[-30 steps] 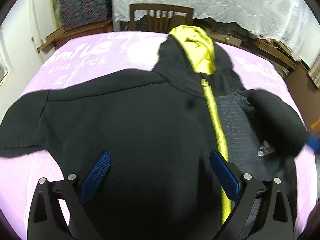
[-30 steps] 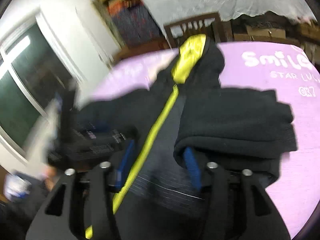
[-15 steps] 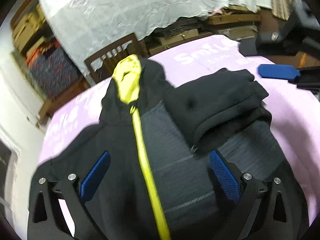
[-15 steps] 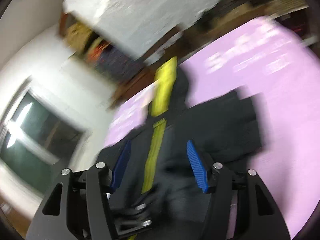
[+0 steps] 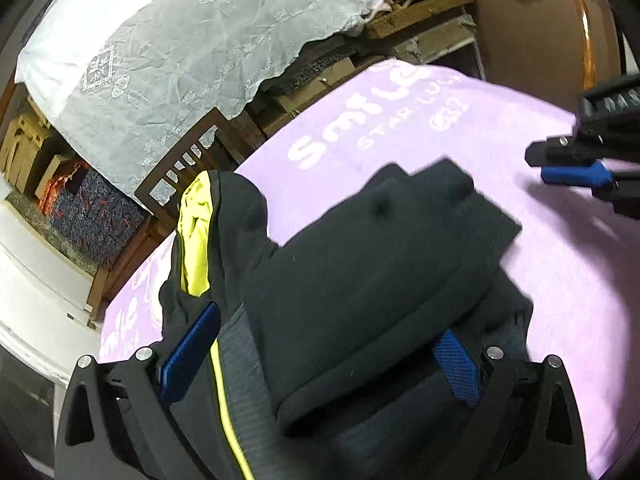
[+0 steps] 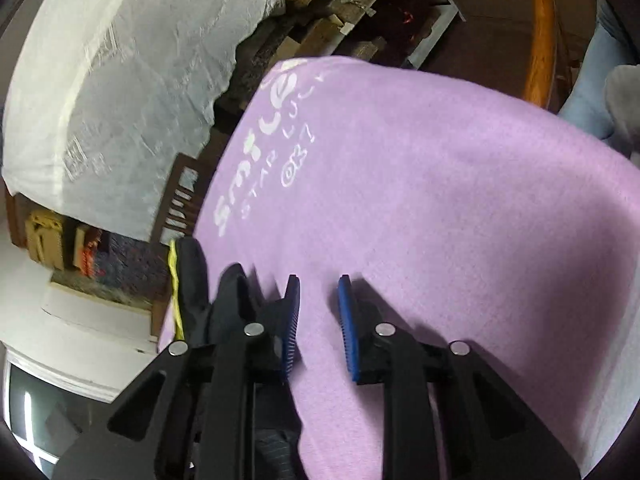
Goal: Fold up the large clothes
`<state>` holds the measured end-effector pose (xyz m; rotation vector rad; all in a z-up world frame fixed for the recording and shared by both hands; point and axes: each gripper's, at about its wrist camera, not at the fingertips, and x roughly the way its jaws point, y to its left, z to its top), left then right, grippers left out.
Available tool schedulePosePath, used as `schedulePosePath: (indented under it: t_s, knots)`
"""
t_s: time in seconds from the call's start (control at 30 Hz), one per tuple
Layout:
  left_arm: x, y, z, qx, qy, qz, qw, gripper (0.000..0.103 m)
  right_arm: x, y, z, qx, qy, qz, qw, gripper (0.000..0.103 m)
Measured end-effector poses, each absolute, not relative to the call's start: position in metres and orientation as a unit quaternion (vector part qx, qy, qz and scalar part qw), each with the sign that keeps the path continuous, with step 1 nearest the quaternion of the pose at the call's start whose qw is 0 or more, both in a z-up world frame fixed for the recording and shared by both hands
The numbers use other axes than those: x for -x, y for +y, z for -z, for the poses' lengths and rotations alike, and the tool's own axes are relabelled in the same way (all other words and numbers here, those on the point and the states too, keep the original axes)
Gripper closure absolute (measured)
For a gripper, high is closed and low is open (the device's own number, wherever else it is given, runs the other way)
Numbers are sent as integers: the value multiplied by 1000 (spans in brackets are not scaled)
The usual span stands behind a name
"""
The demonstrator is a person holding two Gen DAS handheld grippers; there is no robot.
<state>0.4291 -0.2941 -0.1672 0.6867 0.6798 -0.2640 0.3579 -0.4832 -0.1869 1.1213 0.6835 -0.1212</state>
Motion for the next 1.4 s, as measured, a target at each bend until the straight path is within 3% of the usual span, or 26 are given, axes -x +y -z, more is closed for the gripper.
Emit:
schedulePosePath:
  t_s: [0.03,0.07,0.1,0.13,0.17,0.2,0.47,0.57,0.63,0.7,0.77,1.03,1.4]
  knots:
    - [-431,-293,164,-316,327,129,881,8,-357,-483,185,-519,312,54,794,83]
    - [-433,-290,161,-304,328,131,885,22,-358,-479,184,-517,310,49,796,83]
    - [-436,-285,156,-287,334,138,887,47,-359,-477,182,-513,309,42,799,83]
    - [-439,-279,151,-266,345,144,888,63,-360,-475,181,-510,309,39,802,83]
    - [-442,-274,147,-249,356,150,888,88,-360,-473,177,-504,310,34,805,83]
    - [-445,-267,141,-227,365,153,890,92,-362,-471,173,-500,311,32,808,83]
    - [-460,-160,110,-19,400,128,907,90,-374,-429,146,-422,322,-34,847,83]
    - [-462,-115,127,51,422,106,899,52,-387,-394,140,-351,361,-76,861,84]
    - [-464,-89,146,92,445,97,886,50,-395,-375,150,-314,399,-66,859,90]
    - [-465,-73,155,124,461,105,872,41,-402,-366,164,-299,434,-54,849,98]
    - [-464,-61,159,153,466,110,865,37,-401,-365,164,-287,437,-57,850,99]
    - [-458,-1,156,238,445,101,857,27,-401,-365,166,-275,442,-63,851,101]
    - [-445,22,152,164,434,22,886,30,-399,-363,165,-263,443,-60,855,101]
